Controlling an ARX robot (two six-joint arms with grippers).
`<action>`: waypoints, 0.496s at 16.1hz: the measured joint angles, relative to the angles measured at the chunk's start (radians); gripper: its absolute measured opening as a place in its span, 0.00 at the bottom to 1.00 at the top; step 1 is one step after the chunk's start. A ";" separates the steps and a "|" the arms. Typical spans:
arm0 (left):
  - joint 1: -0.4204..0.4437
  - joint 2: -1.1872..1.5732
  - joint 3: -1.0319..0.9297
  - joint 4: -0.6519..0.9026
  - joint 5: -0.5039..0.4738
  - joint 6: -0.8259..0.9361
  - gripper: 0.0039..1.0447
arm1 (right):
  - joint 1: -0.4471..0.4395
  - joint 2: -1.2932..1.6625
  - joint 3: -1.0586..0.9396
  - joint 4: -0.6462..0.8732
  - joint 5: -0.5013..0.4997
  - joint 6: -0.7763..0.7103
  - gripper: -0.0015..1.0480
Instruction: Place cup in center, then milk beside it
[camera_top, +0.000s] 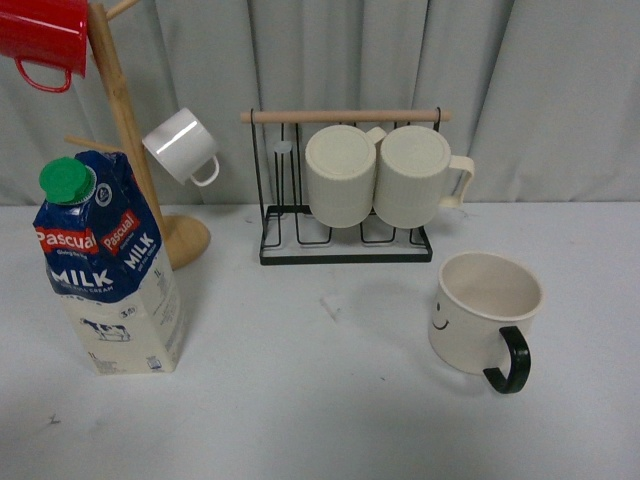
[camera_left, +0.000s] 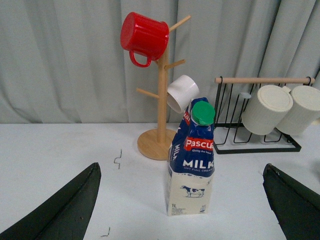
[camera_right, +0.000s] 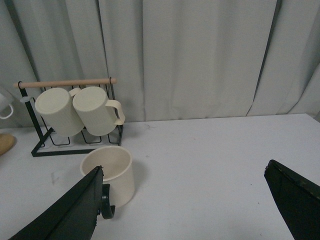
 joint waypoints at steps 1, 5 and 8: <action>0.000 0.000 0.000 0.000 0.000 0.000 0.94 | 0.000 0.000 0.000 0.000 0.000 0.000 0.94; 0.000 0.000 0.000 0.000 0.000 0.000 0.94 | 0.000 0.000 0.000 0.000 0.000 0.000 0.94; 0.000 0.000 0.000 0.000 0.000 0.000 0.94 | 0.000 0.000 0.000 0.000 0.000 0.000 0.94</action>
